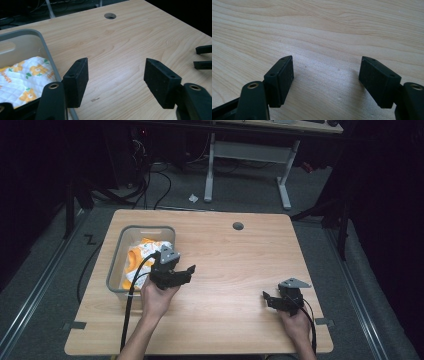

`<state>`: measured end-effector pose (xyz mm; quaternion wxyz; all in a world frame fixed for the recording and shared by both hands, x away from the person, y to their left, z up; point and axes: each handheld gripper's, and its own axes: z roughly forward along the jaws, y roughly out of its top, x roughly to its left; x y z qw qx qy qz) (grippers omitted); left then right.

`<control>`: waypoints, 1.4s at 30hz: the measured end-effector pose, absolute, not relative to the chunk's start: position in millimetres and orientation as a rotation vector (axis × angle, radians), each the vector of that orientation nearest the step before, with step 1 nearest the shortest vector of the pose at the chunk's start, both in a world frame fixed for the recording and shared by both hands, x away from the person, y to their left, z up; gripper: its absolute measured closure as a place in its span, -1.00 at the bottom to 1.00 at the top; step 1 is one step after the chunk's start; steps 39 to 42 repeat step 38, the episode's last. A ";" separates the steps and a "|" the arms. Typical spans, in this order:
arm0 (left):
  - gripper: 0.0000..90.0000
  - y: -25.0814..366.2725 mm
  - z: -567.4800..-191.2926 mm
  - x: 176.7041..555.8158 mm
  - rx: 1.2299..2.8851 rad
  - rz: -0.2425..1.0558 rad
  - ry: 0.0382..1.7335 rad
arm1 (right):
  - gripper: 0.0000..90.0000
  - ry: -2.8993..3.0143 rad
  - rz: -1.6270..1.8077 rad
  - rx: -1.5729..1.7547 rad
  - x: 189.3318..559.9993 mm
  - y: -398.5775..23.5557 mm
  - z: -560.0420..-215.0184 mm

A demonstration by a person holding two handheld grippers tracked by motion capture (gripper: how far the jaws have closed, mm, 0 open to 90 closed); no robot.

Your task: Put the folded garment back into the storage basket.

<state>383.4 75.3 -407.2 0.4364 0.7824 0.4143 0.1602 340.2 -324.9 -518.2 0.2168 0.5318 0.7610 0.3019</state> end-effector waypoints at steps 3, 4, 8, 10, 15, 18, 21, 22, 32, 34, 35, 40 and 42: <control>-0.18 71.5 -412.1 382.1 1.941 0.378 1.032 | -0.37 2.109 0.836 1.472 340.2 -324.9 -518.3; -0.18 70.2 -414.0 381.5 1.944 0.373 1.030 | -0.37 2.109 0.836 1.472 340.2 -324.9 -518.3; -0.18 62.7 -422.4 376.9 1.945 0.352 1.020 | -0.37 2.108 0.836 1.475 340.1 -324.8 -518.2; -0.18 57.1 -428.8 375.2 1.967 0.349 1.010 | -0.37 2.108 0.836 1.475 340.1 -324.8 -518.2; -0.18 43.0 -449.9 372.1 2.000 0.316 1.012 | -0.37 2.107 0.836 1.477 340.1 -324.7 -518.1; -0.18 32.8 -464.5 369.7 2.045 0.325 1.001 | -0.37 2.108 0.836 1.476 340.1 -324.7 -518.2; -0.18 25.0 -480.7 370.3 2.079 0.332 1.011 | -0.37 2.109 0.836 1.475 340.1 -324.8 -518.1; -0.18 22.9 -487.4 371.1 2.091 0.322 1.023 | -0.37 2.109 0.836 1.472 340.1 -324.9 -518.2; -0.29 17.3 -525.0 371.4 2.111 0.402 1.061 | -0.37 2.110 0.836 1.472 339.9 -324.9 -518.3; -0.29 17.3 -525.0 371.0 2.110 0.405 1.066 | -0.37 2.109 0.836 1.474 339.8 -324.7 -518.2; -0.29 17.3 -525.0 371.0 2.110 0.405 1.066 | -0.37 2.109 0.836 1.474 339.9 -324.8 -518.2; -0.29 17.5 -524.9 371.0 2.110 0.402 1.067 | -0.37 2.110 0.836 1.472 339.9 -324.8 -518.2; -0.29 17.5 -524.9 371.0 2.110 0.402 1.067 | -0.37 2.110 0.836 1.472 339.9 -324.8 -518.2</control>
